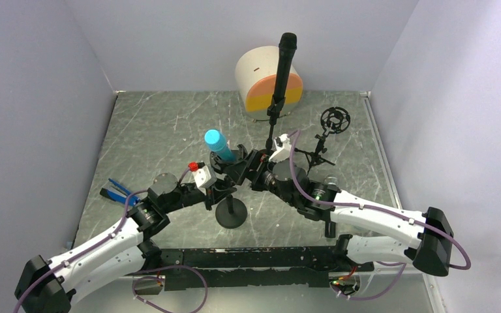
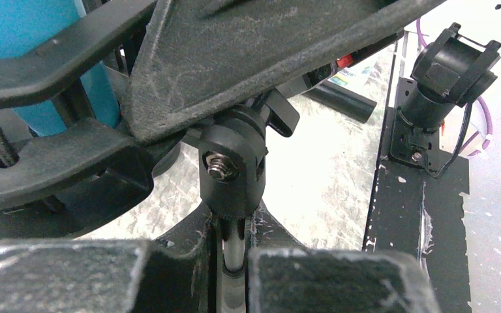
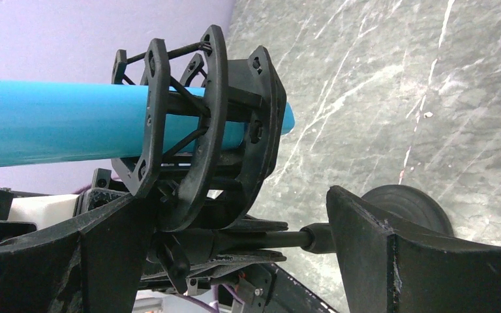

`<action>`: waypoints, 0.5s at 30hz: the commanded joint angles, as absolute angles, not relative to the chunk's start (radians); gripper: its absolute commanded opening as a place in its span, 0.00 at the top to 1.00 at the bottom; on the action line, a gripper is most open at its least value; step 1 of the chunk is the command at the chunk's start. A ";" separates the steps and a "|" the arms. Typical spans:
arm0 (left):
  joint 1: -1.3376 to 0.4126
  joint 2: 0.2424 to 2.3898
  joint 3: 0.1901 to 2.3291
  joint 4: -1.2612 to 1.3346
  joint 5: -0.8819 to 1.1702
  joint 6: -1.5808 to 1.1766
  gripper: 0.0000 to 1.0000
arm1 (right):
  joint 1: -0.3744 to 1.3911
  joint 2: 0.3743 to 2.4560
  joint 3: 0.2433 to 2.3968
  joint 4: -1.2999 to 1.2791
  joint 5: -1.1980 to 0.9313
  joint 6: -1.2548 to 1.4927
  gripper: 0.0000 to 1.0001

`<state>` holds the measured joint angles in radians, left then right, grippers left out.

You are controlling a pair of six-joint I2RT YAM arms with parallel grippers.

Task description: Remove the microphone from the stand

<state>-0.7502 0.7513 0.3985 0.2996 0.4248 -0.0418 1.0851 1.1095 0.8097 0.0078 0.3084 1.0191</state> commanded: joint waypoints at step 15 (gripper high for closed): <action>-0.753 0.793 0.353 0.199 0.405 -0.037 0.98 | 1.090 1.196 0.682 -0.167 0.251 1.000 0.01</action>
